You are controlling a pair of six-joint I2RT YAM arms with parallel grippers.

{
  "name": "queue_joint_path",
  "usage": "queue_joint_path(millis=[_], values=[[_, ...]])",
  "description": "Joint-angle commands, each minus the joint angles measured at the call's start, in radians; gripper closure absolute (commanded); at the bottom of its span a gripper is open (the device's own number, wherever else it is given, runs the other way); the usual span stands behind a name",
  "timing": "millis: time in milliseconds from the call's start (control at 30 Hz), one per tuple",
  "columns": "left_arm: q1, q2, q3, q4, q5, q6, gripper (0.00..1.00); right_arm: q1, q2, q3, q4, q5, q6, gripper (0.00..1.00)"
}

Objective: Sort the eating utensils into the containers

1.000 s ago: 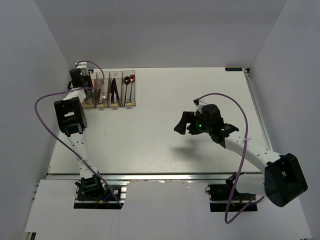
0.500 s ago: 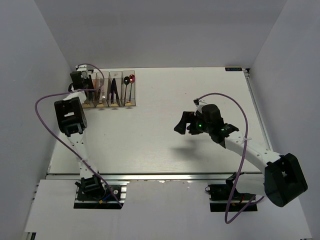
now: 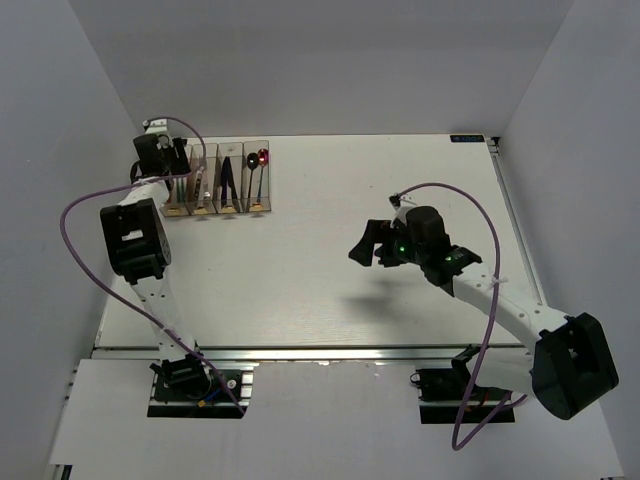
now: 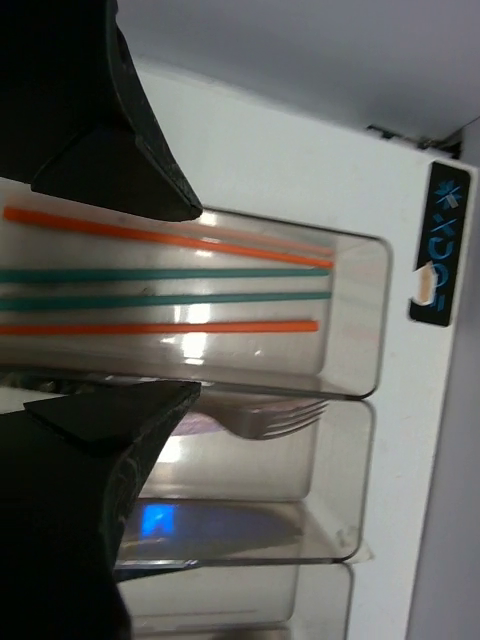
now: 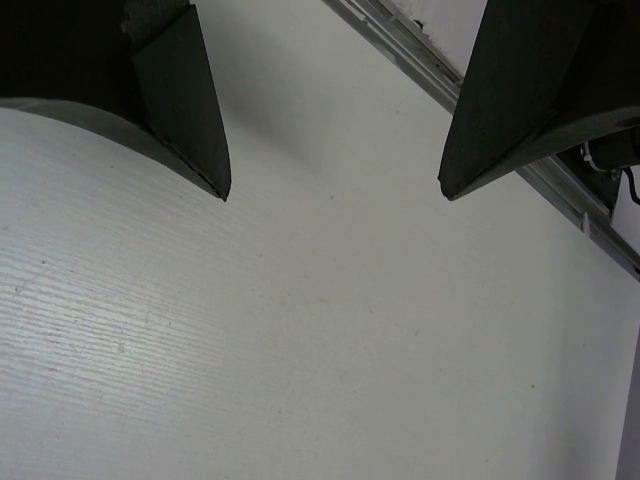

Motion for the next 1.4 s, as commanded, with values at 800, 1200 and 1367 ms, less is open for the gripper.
queue_joint_path(millis=[800, 1200, 1367], values=[[-0.216, -1.2, -0.692, -0.425, -0.324, -0.386, 0.02, -0.006, -0.219, 0.528, -0.564, 0.68, -0.215, 0.11], [-0.279, -1.809, -1.01, -0.502, -0.327, -0.355, 0.02, -0.006, -0.555, 0.286, -0.538, 0.536, -0.24, 0.11], [-0.285, -1.812, -1.023, -0.48, -0.297, -0.357, 0.02, -0.006, -0.598, 0.187, -0.509, 0.493, -0.208, 0.11]])
